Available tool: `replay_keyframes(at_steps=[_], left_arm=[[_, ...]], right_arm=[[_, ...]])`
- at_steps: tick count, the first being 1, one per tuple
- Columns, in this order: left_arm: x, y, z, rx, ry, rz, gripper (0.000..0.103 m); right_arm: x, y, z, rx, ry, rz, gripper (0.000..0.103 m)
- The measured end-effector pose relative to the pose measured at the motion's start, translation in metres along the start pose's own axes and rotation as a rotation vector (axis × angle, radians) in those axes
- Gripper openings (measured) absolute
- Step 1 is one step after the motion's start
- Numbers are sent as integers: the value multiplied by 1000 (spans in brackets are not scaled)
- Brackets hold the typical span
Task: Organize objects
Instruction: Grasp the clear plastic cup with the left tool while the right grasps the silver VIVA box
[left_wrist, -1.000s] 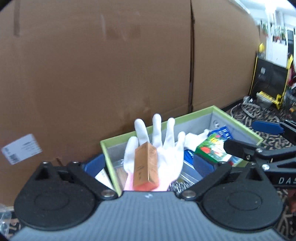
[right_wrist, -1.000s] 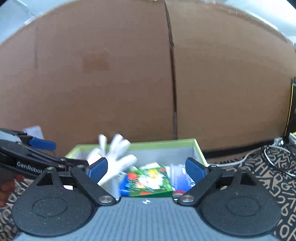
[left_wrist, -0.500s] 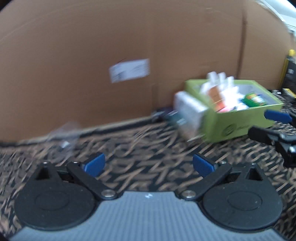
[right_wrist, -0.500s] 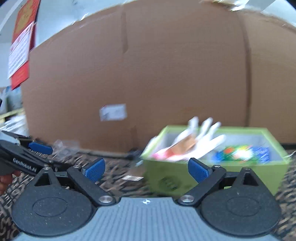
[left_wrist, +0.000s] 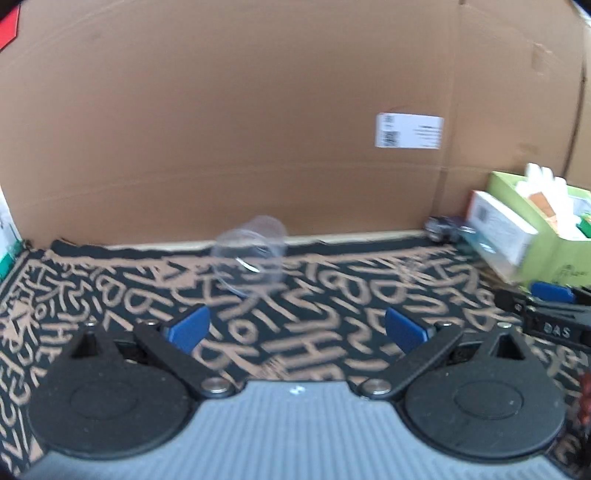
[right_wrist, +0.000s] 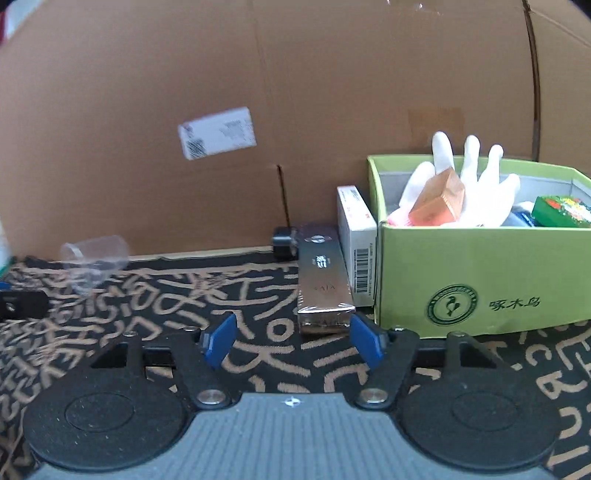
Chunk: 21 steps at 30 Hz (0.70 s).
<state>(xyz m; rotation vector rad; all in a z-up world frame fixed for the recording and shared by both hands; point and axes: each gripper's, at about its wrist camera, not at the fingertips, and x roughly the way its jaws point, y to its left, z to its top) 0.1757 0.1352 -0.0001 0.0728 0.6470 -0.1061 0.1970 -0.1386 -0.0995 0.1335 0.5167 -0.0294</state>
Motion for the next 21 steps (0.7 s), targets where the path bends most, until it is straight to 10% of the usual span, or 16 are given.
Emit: replay_keyframes(at_steps=[9, 11, 13, 16, 21], left_arm=[[64, 19, 37, -8, -19, 13, 103], [76, 19, 43, 6, -13, 4, 103], [86, 20, 45, 20, -5, 11, 102], [94, 27, 44, 7, 33, -25, 60], [73, 27, 28, -10, 59, -113, 60]], right_arm=[[35, 0, 12, 58, 67, -165, 69], [34, 1, 12, 50, 51, -153, 43], [32, 5, 10, 20, 53, -119, 43], [24, 9, 7, -15, 61, -66, 43], [-19, 12, -16, -107, 100, 89, 43]])
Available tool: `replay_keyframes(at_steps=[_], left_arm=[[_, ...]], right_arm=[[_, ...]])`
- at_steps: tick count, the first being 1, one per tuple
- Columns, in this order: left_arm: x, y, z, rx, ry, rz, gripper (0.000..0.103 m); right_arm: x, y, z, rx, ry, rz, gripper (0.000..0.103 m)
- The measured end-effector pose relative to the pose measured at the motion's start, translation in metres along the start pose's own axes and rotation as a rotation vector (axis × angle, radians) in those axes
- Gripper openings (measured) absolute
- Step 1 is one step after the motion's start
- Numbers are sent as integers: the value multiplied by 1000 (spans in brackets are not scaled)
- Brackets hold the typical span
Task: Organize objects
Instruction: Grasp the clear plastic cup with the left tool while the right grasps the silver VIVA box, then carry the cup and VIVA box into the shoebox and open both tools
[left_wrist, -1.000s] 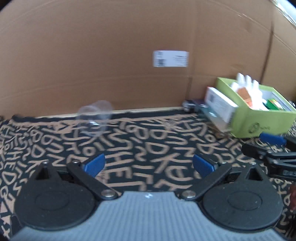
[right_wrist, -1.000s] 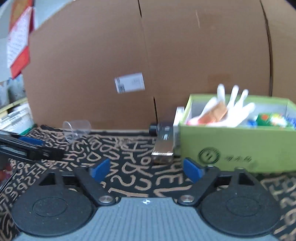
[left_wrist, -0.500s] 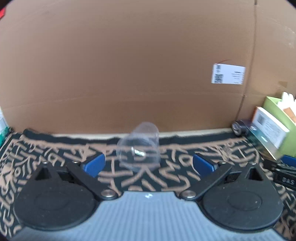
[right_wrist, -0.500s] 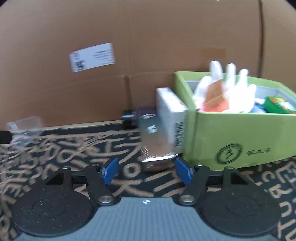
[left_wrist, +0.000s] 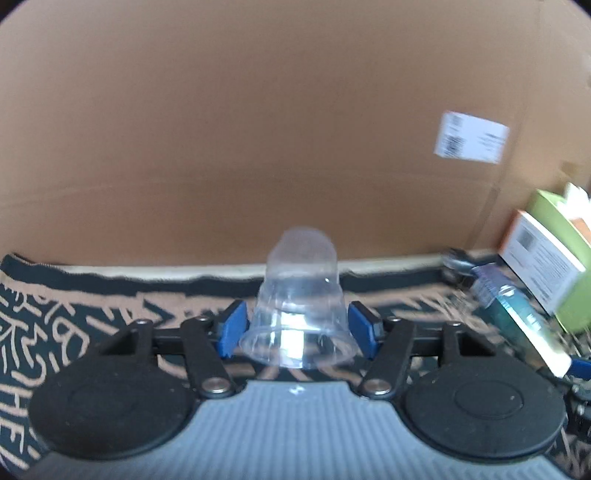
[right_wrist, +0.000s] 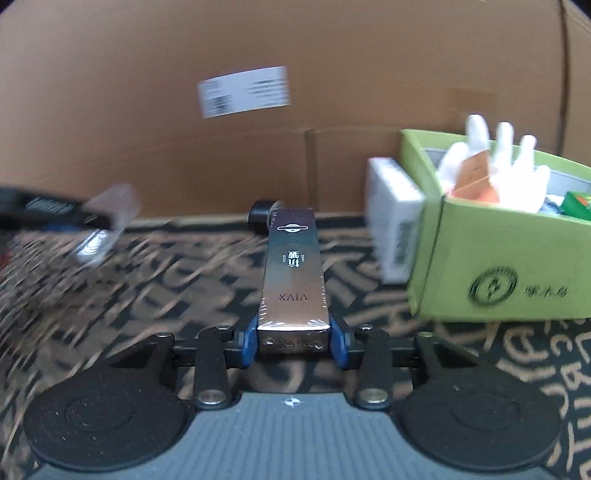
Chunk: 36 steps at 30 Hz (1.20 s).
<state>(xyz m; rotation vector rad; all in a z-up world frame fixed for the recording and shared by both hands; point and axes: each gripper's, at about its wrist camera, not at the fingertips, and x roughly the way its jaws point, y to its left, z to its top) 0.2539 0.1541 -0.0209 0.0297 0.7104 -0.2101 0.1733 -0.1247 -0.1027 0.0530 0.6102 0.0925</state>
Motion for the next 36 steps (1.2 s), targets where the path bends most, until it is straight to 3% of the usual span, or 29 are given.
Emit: replay_keyframes(at_steps=[3, 8, 10, 11, 12, 13, 14, 15, 18, 20, 23, 30, 32, 33, 34, 35, 36], left_arm=[[-18, -19, -19, 31, 27, -62, 60], [-50, -64, -48, 98, 71, -201, 59], [-62, -81, -60, 122, 90, -250, 61], [-67, -90, -65, 140, 97, -267, 66], [-72, -98, -70, 160, 102, -271, 73], [-75, -105, -74, 177, 103, -259, 89], [-77, -113, -76, 190, 102, -240, 92], [-80, -118, -78, 200, 101, -231, 92], [-90, -130, -75, 215, 99, -238, 95], [-96, -137, -69, 228, 71, -222, 103], [-99, -155, -59, 257, 31, -217, 103], [-72, -199, -55, 428, 57, -212, 103], [-64, -199, -57, 418, 86, -222, 100], [-60, -197, -58, 406, 105, -239, 86], [-56, -195, -59, 392, 131, -256, 65], [-52, -191, -59, 376, 160, -268, 53], [-50, -188, -61, 356, 182, -274, 52]], right_arm=[[-27, 1, -18, -79, 8, 33, 43], [-66, -19, -38, -61, 45, 65, 43], [-84, -28, -48, -65, 56, 73, 43], [-91, -31, -53, -69, 64, 81, 43], [-96, -34, -56, -76, 71, 88, 46], [-100, -35, -59, -82, 69, 93, 51], [-103, -35, -60, -89, 55, 97, 62], [-106, -35, -60, -98, 33, 100, 68], [-111, -34, -57, -113, -26, 110, 69], [-108, -34, -53, -104, -45, 126, 69], [-98, -33, -49, -106, -42, 127, 69], [-101, -39, -54, -98, -35, 110, 69], [-102, -43, -54, -94, -39, 101, 69], [-102, -44, -53, -94, -40, 100, 69], [-100, -44, -53, -97, -40, 101, 69], [-98, -43, -52, -101, -39, 106, 69], [-95, -43, -51, -109, -38, 115, 69]])
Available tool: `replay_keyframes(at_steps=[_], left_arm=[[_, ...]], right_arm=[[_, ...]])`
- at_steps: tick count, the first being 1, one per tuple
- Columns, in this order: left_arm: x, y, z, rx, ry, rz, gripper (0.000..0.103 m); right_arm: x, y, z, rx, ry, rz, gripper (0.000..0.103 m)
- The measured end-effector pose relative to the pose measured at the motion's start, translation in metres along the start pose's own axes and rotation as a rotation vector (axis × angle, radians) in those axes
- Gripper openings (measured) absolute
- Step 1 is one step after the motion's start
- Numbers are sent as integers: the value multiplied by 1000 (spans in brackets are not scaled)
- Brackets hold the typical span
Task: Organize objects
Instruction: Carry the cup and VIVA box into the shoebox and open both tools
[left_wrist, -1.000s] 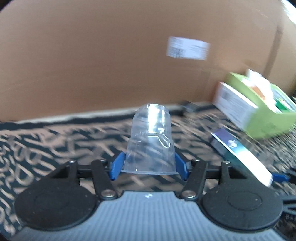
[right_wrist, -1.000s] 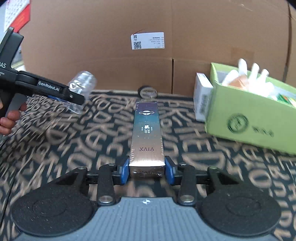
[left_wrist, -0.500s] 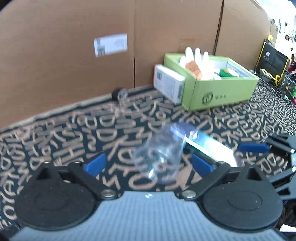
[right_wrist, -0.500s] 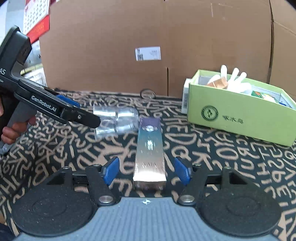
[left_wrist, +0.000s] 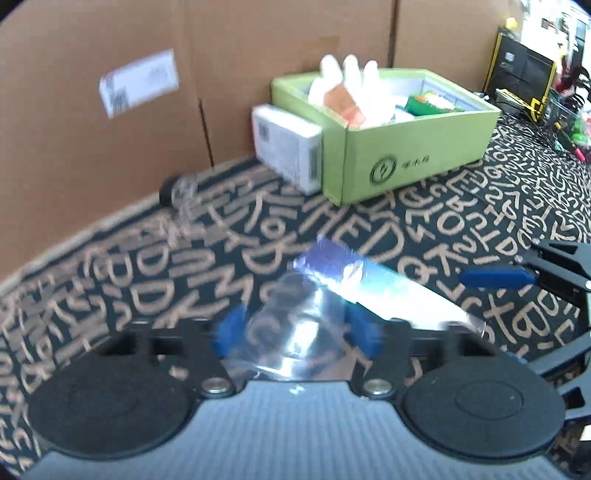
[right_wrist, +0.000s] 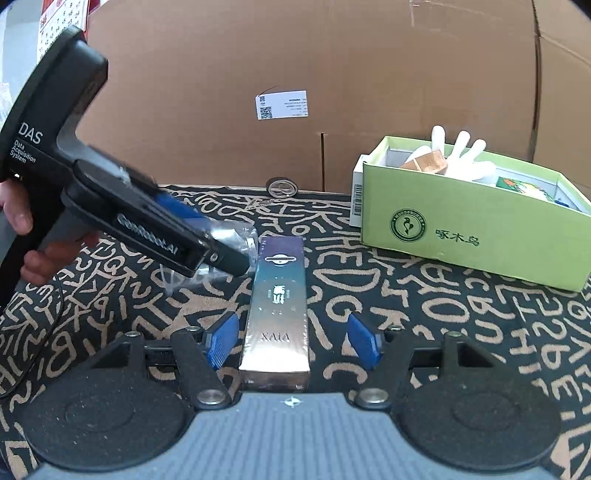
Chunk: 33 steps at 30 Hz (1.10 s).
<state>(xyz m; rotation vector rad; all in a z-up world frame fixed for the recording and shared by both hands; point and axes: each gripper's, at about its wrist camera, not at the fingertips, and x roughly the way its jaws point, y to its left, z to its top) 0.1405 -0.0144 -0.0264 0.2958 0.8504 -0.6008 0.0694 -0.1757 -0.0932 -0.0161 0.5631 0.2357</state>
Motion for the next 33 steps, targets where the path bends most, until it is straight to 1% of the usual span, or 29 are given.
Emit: replay_keyframes(at_steps=[1, 3, 4, 5, 6, 7, 8, 10, 14, 16, 18, 20, 24, 28, 33], left_arm=[[0, 2, -2, -12, 4, -5, 53], [-1, 2, -5, -8, 3, 10, 53], [-2, 2, -6, -1, 3, 20, 57], [-2, 1, -7, 5, 7, 29, 67], [-1, -1, -7, 7, 8, 39, 71], [1, -1, -9, 9, 10, 46, 73], [2, -2, -9, 13, 18, 49, 69], [7, -1, -11, 22, 43, 38, 55], [6, -4, -14, 25, 36, 45, 52], [3, -7, -13, 14, 35, 30, 52], [-4, -12, -9, 15, 14, 13, 52], [-12, -19, 0, 16, -25, -10, 52], [-24, -39, 29, 38, -110, -63, 52], [-28, -64, 62, 68, -190, -94, 52], [-17, -89, 108, 59, -236, -114, 52]], right_arm=[[3, 0, 1, -7, 0, 10, 69], [11, 1, 3, -18, 3, 23, 69], [17, 2, 5, -23, 8, 26, 69], [23, 3, 6, -25, 16, 27, 69], [28, 4, 7, -25, 24, 27, 69], [33, 4, 8, -24, 32, 27, 68], [38, 4, 8, -24, 48, 25, 61], [37, 4, 8, -19, 41, 18, 44], [31, -3, 4, 19, 36, 40, 43], [23, -7, 1, 50, 28, 44, 43], [11, -13, -2, 78, 10, 54, 43], [-3, -21, -2, 93, -12, 51, 43], [-33, -44, 6, 115, -82, 5, 43], [-58, -70, 19, 116, -165, -75, 43], [-74, -108, 38, 89, -243, -187, 43]])
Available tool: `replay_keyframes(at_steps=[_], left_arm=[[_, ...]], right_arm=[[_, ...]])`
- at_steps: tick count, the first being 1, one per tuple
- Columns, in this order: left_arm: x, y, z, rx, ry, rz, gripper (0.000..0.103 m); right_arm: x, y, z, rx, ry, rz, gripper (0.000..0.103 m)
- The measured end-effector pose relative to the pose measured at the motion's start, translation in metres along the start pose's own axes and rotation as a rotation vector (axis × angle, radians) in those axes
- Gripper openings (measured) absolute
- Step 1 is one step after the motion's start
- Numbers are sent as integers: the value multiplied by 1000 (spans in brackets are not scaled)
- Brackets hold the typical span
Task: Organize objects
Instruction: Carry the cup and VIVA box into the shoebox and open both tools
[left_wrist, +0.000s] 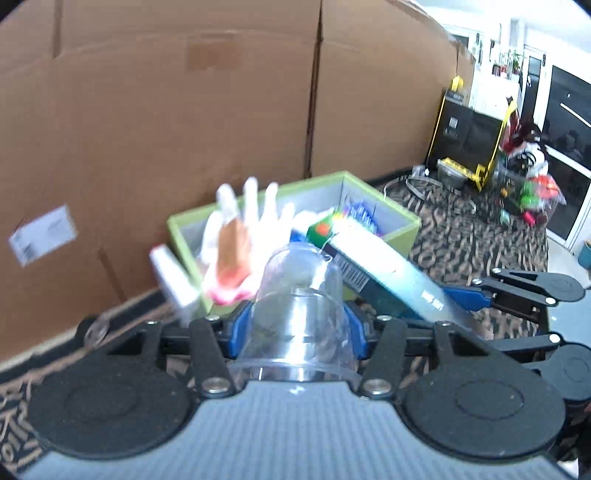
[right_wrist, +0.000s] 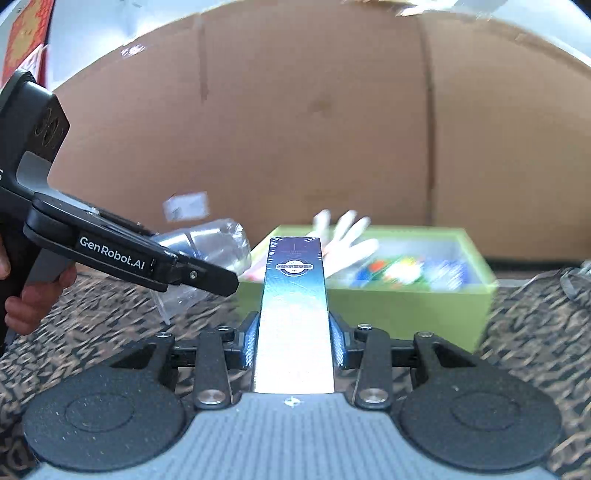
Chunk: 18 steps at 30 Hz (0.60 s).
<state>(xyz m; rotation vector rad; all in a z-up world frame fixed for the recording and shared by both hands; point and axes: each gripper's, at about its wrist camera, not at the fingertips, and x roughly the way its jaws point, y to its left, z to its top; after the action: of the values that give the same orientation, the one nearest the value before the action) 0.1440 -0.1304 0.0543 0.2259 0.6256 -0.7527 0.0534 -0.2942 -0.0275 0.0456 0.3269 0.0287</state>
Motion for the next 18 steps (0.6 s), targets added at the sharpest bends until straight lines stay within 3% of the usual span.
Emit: replay_keyframes(at_steps=[8, 15, 18], left_arm=[[62, -16, 54, -11, -49, 126, 52], [109, -11, 71, -62, -25, 160, 53], [122, -11, 71, -54, -51, 193, 65]], right_arm=[[47, -65, 33, -48, -45, -126, 43], [84, -98, 41, -77, -67, -113, 43], [101, -105, 34, -61, -44, -114, 48]])
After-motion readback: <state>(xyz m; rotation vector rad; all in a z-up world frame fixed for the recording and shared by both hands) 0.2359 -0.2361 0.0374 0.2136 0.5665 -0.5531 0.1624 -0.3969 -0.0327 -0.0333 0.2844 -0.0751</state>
